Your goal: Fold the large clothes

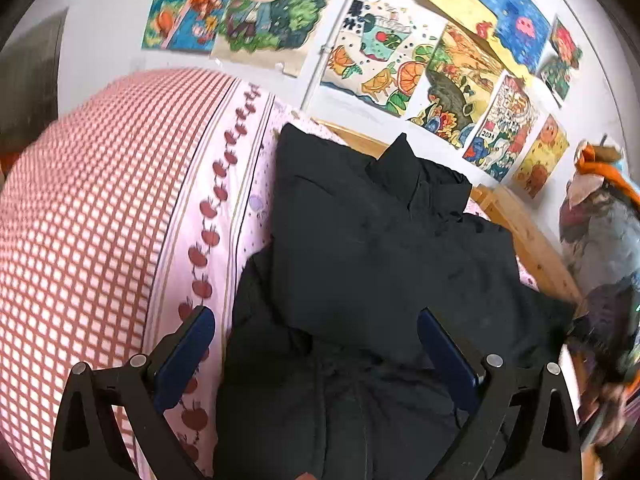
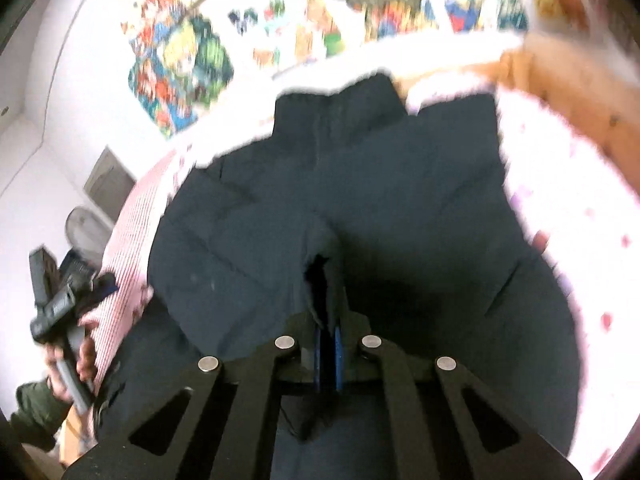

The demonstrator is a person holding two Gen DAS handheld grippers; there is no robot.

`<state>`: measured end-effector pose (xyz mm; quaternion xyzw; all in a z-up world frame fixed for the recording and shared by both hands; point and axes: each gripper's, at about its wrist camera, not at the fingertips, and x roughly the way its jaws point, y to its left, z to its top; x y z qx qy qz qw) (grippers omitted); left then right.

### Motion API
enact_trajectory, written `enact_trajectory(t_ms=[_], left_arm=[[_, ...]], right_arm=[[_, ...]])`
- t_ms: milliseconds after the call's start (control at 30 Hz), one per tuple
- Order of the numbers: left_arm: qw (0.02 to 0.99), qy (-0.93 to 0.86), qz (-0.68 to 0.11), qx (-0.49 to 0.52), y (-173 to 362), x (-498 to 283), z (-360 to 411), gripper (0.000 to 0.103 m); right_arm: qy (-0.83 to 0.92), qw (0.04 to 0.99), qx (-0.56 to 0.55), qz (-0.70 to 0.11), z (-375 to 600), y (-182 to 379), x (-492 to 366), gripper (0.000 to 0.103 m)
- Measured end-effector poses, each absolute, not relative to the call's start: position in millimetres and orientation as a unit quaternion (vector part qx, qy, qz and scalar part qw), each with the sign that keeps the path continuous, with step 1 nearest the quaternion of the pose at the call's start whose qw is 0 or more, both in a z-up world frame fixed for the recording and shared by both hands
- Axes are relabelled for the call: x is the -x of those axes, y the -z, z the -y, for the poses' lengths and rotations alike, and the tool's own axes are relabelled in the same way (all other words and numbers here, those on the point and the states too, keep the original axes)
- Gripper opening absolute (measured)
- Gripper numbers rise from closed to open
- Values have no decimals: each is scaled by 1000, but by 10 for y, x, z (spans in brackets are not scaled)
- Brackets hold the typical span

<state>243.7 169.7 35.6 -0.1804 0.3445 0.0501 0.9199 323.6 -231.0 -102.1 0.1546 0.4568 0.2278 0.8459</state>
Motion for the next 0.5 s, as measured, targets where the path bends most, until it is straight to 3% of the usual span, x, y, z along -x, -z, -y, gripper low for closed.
enact_trajectory(t_ms=[167,400,500], left_arm=[[927,-72,-343,132,-394,-2622,-1561,102],[921,-89,-365,105,-282,-3105,-1451,102],[918,-97,-375,88,-191,-3281,-1403,102]], right_arm=[[-151,881,-139,-427,2644,920,-3484,5],[-111,866,-96,-479,2612,1471,-3779,5],[-87,867,-52,-487,2515,1558,-3837,20]])
